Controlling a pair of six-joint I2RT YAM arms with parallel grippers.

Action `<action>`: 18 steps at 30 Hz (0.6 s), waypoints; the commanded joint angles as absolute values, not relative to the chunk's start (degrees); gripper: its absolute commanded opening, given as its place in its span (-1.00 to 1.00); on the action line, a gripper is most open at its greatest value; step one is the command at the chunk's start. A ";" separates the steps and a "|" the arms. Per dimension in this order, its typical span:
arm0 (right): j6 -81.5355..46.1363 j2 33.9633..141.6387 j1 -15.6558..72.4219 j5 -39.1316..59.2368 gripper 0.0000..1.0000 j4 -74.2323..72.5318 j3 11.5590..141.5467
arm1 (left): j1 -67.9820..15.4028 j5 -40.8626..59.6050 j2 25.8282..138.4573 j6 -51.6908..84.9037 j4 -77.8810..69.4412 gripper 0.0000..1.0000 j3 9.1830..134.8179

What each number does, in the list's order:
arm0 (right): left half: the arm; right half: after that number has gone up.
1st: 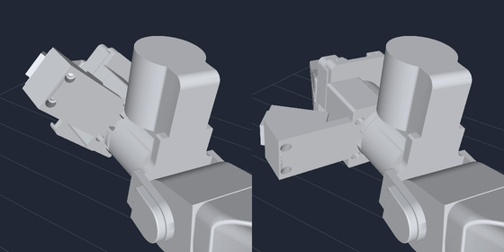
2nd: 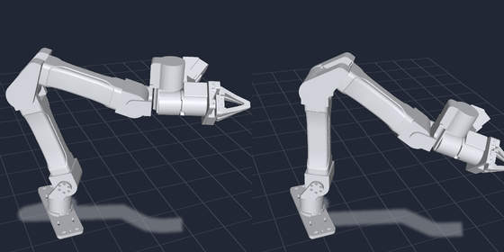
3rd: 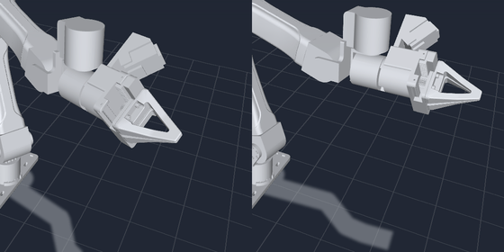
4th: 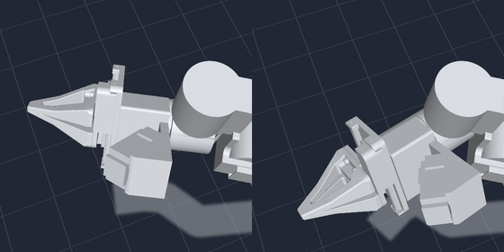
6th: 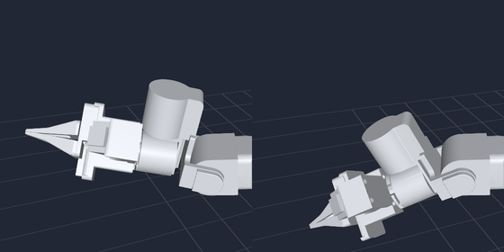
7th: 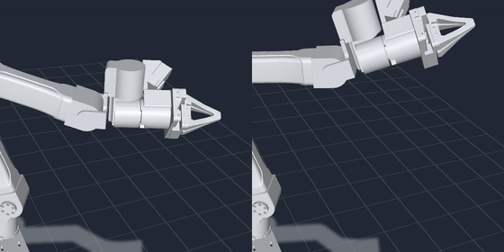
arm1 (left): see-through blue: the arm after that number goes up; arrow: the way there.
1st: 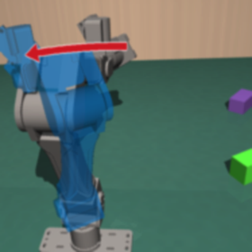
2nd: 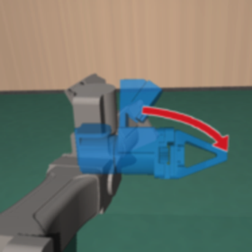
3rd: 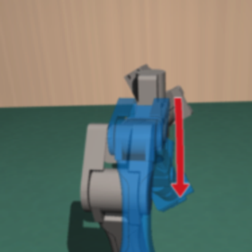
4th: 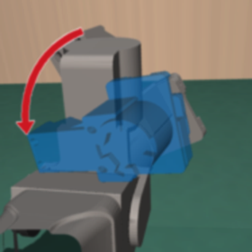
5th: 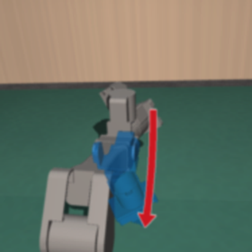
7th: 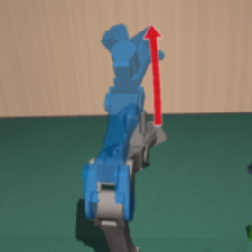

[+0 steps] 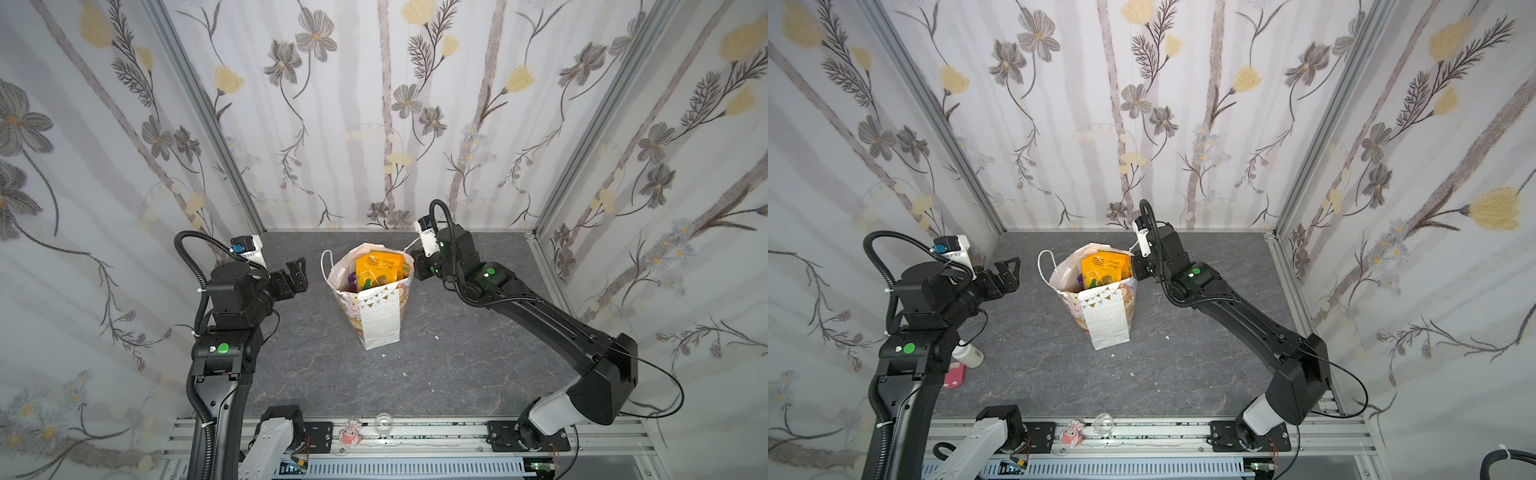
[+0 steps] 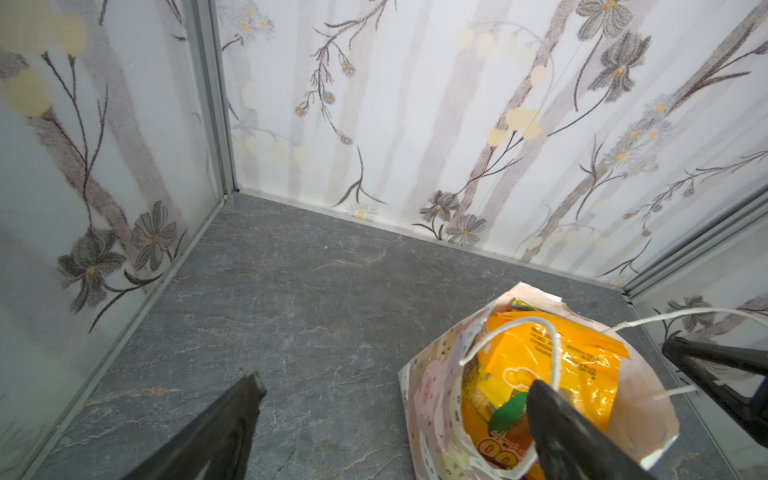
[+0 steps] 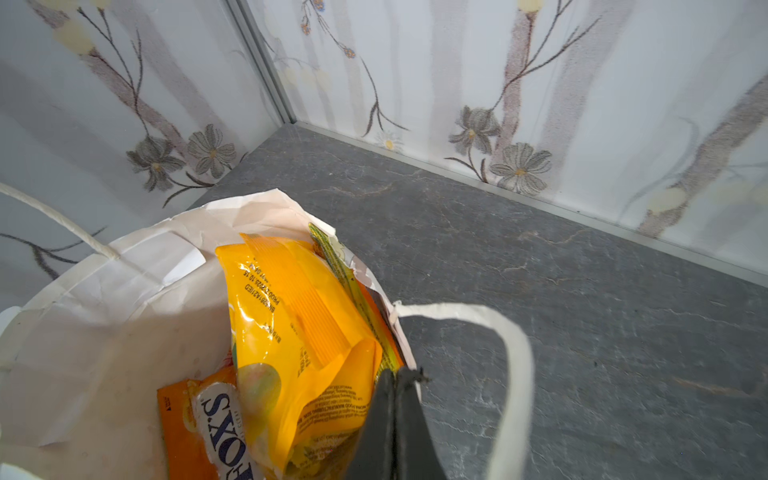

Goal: Place the snacks into the paper bag
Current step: 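Raise both grippers away from the paper bag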

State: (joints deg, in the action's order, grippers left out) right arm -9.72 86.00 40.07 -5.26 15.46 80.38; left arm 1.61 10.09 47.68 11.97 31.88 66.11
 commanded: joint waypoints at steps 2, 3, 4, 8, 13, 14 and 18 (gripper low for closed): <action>-9.20 81.16 38.94 -9.35 -1.00 10.82 75.04 | 1.67 9.67 47.95 12.21 28.91 1.00 65.39; -9.46 79.59 38.61 -9.57 -1.00 10.72 73.37 | 1.65 9.83 48.11 12.40 28.45 1.00 64.91; -9.64 78.07 38.34 -9.65 -1.00 10.57 71.75 | 1.63 10.09 48.31 12.69 28.01 1.00 64.48; -10.92 72.82 37.60 -10.46 -1.00 10.30 66.71 | 1.66 11.31 48.56 14.26 25.66 1.00 62.36; -11.56 69.40 37.57 -10.31 -0.99 9.89 63.50 | 1.66 14.52 49.37 16.78 21.94 1.00 59.08; -11.60 69.17 37.54 -10.37 -0.92 10.12 63.52 | 1.65 14.22 49.62 16.87 21.73 1.00 58.81; -10.62 68.60 37.44 -10.07 -0.82 10.52 64.76 | 1.64 11.75 49.41 16.67 20.98 1.00 57.74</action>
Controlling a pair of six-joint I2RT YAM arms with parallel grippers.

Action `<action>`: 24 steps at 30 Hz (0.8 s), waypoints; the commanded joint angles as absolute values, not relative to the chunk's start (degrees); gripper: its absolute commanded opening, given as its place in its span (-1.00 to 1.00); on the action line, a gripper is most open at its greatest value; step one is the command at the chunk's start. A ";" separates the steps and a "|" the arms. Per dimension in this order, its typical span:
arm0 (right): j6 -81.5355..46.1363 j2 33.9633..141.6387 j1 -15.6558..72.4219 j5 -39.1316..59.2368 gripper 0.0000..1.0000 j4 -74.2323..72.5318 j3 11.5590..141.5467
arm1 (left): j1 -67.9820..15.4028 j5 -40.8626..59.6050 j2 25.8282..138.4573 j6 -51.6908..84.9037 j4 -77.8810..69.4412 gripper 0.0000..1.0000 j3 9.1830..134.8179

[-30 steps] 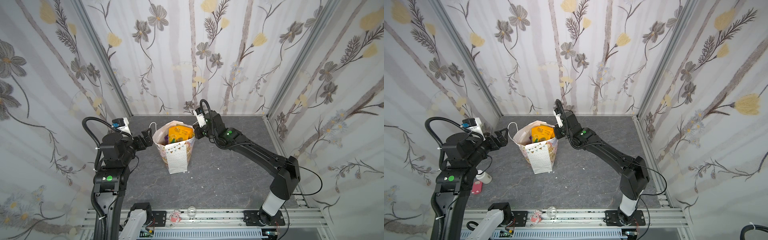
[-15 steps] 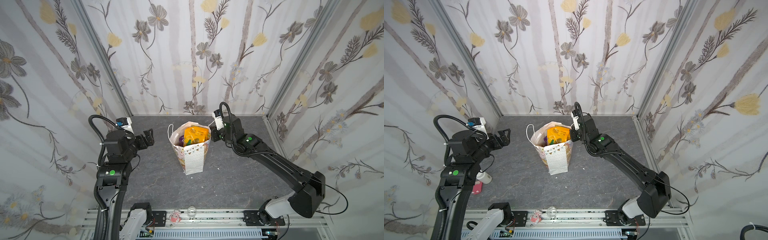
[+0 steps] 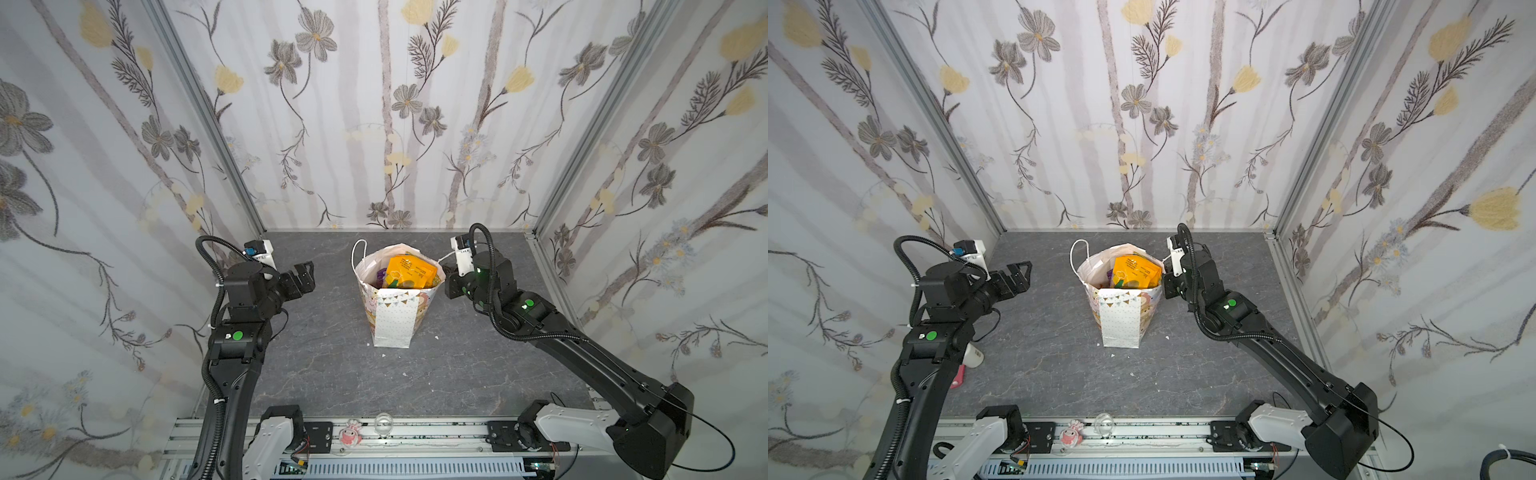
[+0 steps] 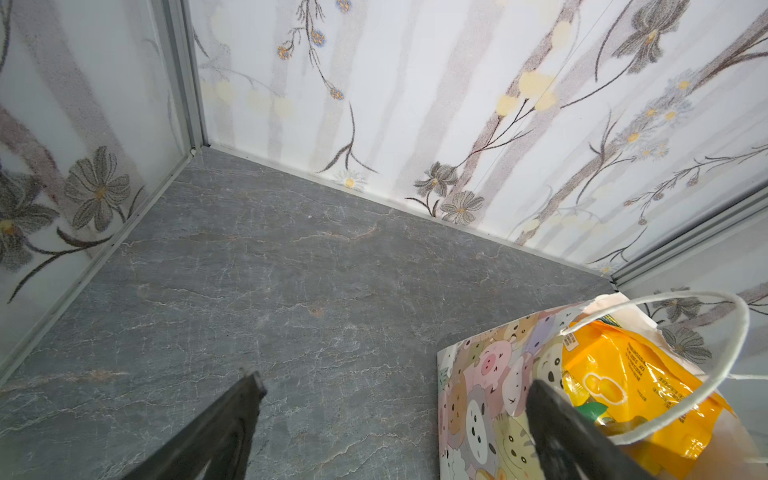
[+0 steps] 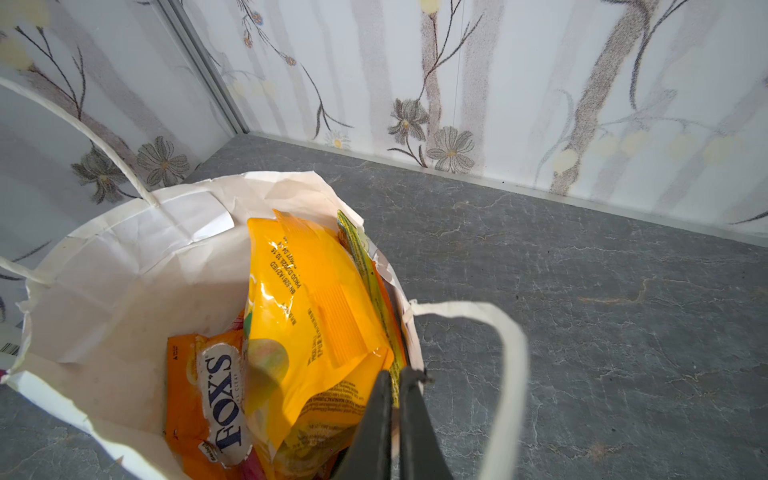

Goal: Place the snacks into the paper bag
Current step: 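Raise both grippers away from the paper bag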

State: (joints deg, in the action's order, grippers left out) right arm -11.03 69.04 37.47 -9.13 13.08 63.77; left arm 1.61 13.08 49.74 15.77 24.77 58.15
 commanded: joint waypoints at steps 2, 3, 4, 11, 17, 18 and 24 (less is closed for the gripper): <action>-10.21 69.18 37.51 -9.66 -0.81 11.23 65.99 | 1.67 11.69 49.31 17.04 20.02 1.00 57.16; -10.03 69.65 37.44 -8.99 -0.85 11.34 66.54 | 1.67 11.91 49.41 17.34 19.59 1.00 56.94; -9.72 70.13 37.41 -8.10 -0.87 11.39 67.14 | 1.67 12.03 49.67 17.62 19.22 1.00 56.78; -8.55 75.12 36.17 -7.35 -0.96 13.88 72.51 | 1.67 15.65 50.94 18.56 16.28 1.00 55.02; -7.39 77.50 35.53 -6.33 -0.02 17.03 75.26 | 1.60 15.47 50.84 16.59 17.26 1.00 55.18; -7.19 77.29 35.51 -6.24 0.07 17.86 75.69 | 1.59 15.46 51.17 16.70 17.38 1.00 55.24; -9.10 70.24 35.55 -6.47 0.49 23.22 73.75 | 1.84 9.21 51.57 17.24 16.34 1.00 53.92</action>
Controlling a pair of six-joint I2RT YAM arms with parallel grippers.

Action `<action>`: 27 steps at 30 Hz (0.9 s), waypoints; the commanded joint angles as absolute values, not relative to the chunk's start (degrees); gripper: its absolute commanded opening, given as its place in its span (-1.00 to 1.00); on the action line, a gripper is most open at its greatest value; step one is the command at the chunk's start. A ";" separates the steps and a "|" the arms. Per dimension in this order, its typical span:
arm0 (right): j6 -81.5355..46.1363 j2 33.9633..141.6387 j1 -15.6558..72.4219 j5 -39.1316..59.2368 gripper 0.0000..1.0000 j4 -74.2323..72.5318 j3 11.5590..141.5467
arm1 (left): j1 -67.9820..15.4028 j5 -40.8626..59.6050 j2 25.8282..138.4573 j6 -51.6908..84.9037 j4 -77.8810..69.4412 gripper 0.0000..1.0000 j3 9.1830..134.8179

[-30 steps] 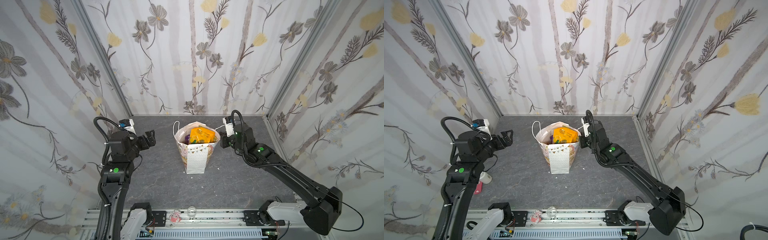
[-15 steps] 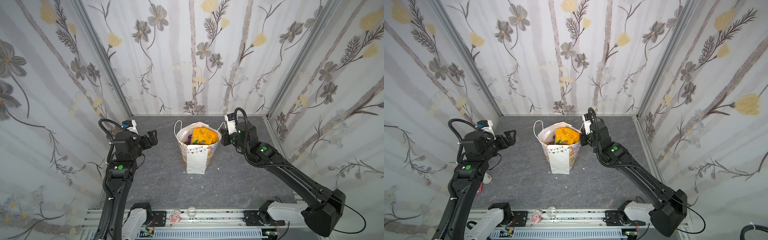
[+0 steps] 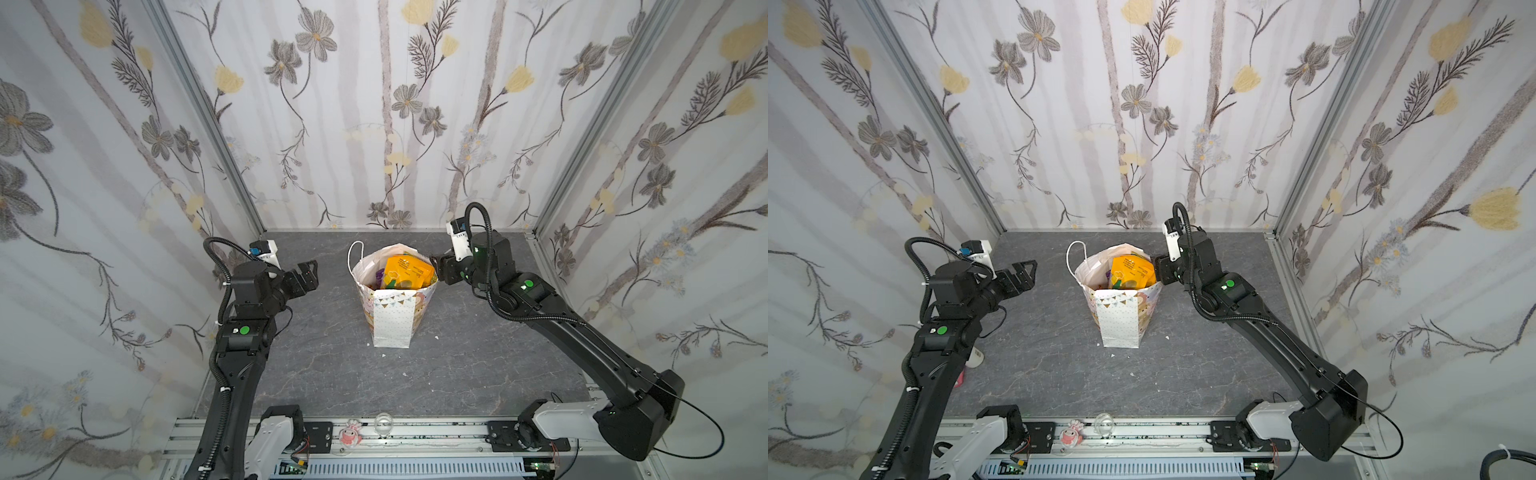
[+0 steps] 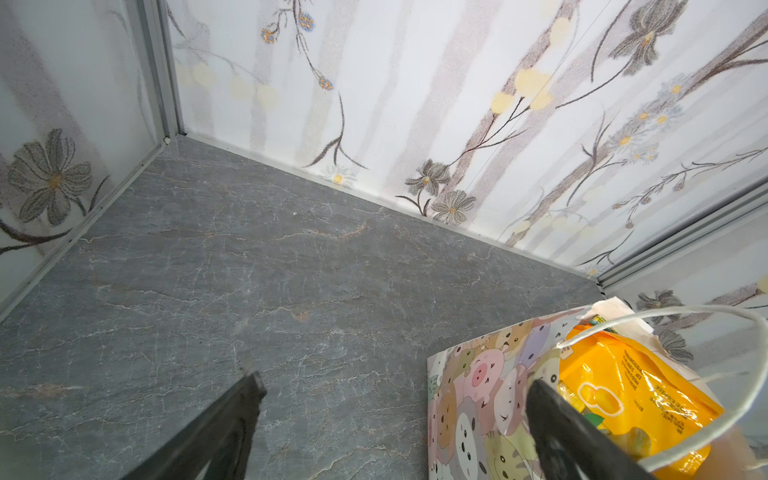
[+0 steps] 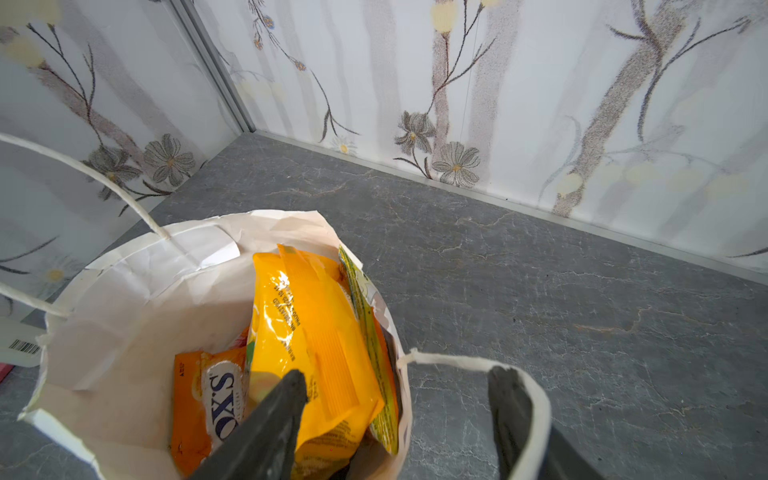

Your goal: Place the snacks into the paper bag

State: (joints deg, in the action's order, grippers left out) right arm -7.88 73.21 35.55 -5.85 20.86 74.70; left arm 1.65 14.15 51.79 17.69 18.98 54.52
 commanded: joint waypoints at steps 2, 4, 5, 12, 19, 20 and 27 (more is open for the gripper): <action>-11.85 65.37 35.51 -9.51 0.60 24.27 70.25 | 1.99 5.92 49.81 19.06 12.90 1.00 51.33; -14.65 59.41 35.35 -13.13 0.72 24.96 65.65 | 2.02 2.75 47.19 20.92 7.98 1.00 46.99; -15.75 56.93 35.13 -14.89 0.76 25.16 63.67 | 2.02 1.24 46.13 21.36 6.36 1.00 45.20; -19.57 49.75 27.33 -26.53 0.99 21.55 49.04 | 2.01 -11.44 45.28 20.70 -5.03 1.00 32.24; -12.29 51.25 17.11 -34.16 0.99 -0.50 32.06 | 2.19 -14.40 54.73 11.66 -38.20 1.00 14.97; -10.36 51.00 15.78 -34.25 0.99 -6.04 28.64 | 2.20 -13.26 56.70 10.65 -40.68 1.00 14.43; -5.98 52.03 9.17 -31.26 0.99 -39.81 10.11 | 2.59 -10.75 69.55 9.56 -59.68 1.00 10.30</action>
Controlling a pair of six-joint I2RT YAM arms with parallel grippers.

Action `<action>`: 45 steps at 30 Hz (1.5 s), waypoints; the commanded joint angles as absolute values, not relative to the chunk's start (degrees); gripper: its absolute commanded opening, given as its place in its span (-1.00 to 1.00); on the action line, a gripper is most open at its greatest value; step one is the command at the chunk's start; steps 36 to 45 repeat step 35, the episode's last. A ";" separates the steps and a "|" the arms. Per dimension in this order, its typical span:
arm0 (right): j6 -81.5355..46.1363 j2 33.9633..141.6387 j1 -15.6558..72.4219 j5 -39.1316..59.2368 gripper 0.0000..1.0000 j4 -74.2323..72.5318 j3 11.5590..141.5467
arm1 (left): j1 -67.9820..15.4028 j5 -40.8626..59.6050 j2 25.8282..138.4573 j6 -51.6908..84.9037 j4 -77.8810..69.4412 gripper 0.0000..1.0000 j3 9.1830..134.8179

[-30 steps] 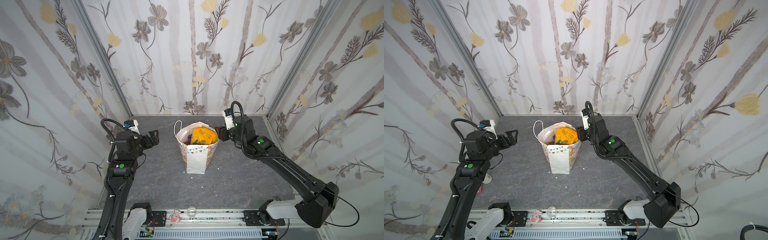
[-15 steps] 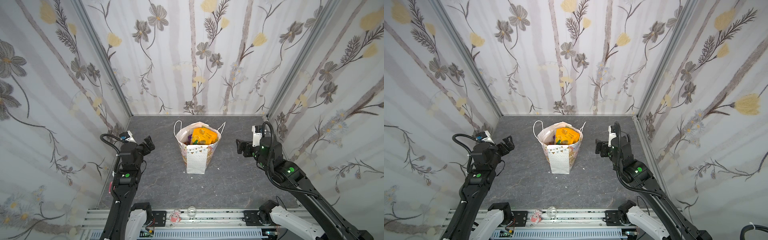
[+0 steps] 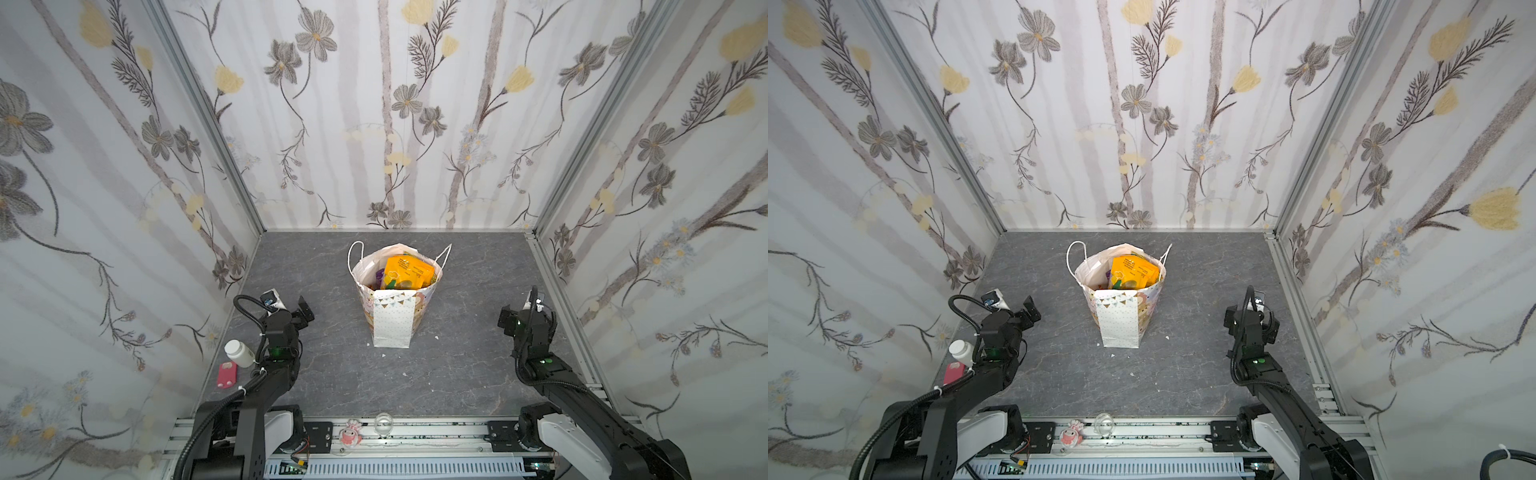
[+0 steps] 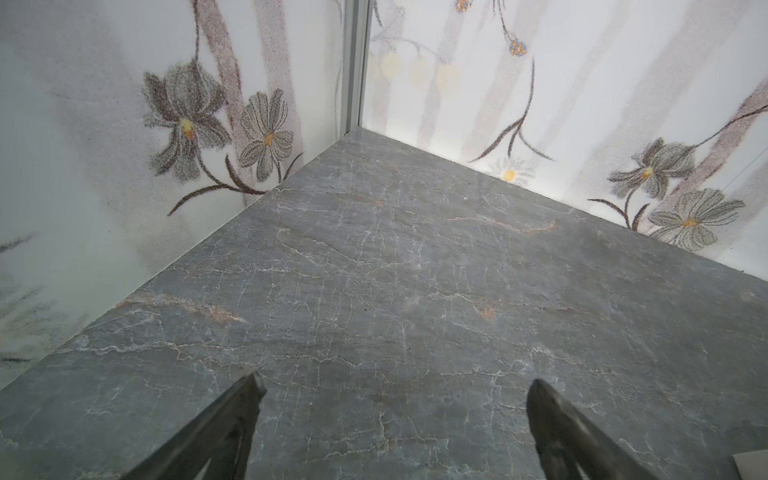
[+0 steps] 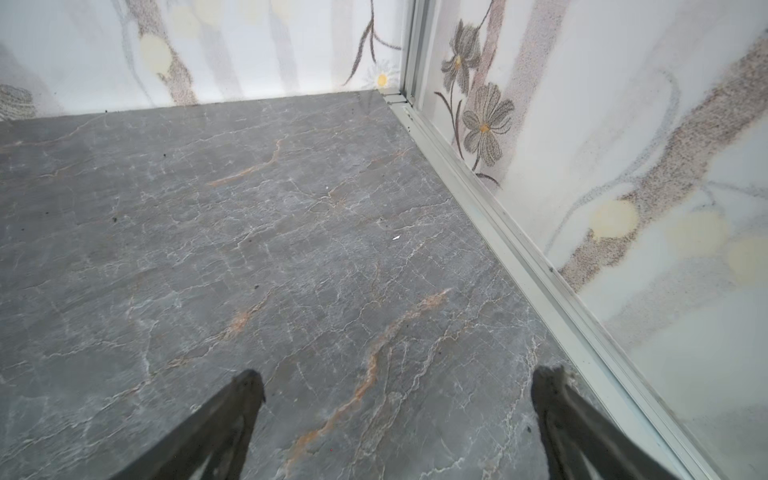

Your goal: Place the snacks into the paper bag

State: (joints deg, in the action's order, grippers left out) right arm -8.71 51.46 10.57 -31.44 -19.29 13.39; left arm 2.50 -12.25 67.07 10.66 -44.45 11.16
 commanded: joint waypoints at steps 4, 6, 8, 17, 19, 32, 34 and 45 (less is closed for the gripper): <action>-5.52 59.94 5.92 -25.51 0.99 -61.99 3.29 | 2.64 -3.52 77.83 8.46 -73.71 1.00 8.62; -4.66 65.73 5.71 -23.13 0.99 -65.71 4.28 | 2.64 -3.35 82.03 8.02 -74.21 1.00 10.51; -2.82 73.64 5.71 -20.14 1.00 -76.32 4.42 | 2.65 -2.33 85.32 7.33 -74.86 1.00 12.10; -1.13 84.75 5.57 -16.20 0.99 -73.73 10.78 | 0.79 -0.83 90.87 4.48 -78.31 1.00 12.94; -1.49 86.80 4.31 -14.20 0.99 -78.30 10.25 | 0.88 -0.82 90.85 4.44 -78.33 1.00 12.88; -1.33 86.48 4.31 -13.80 0.99 -76.73 10.72 | 0.88 -0.64 90.85 4.45 -77.91 1.00 13.07; -1.42 86.39 4.31 -13.88 0.99 -76.72 10.63 | 0.88 -0.70 90.80 4.47 -77.92 1.00 13.08; -1.48 86.40 4.31 -13.84 0.99 -76.74 10.63 | 0.88 -0.78 90.87 4.42 -77.85 1.00 13.10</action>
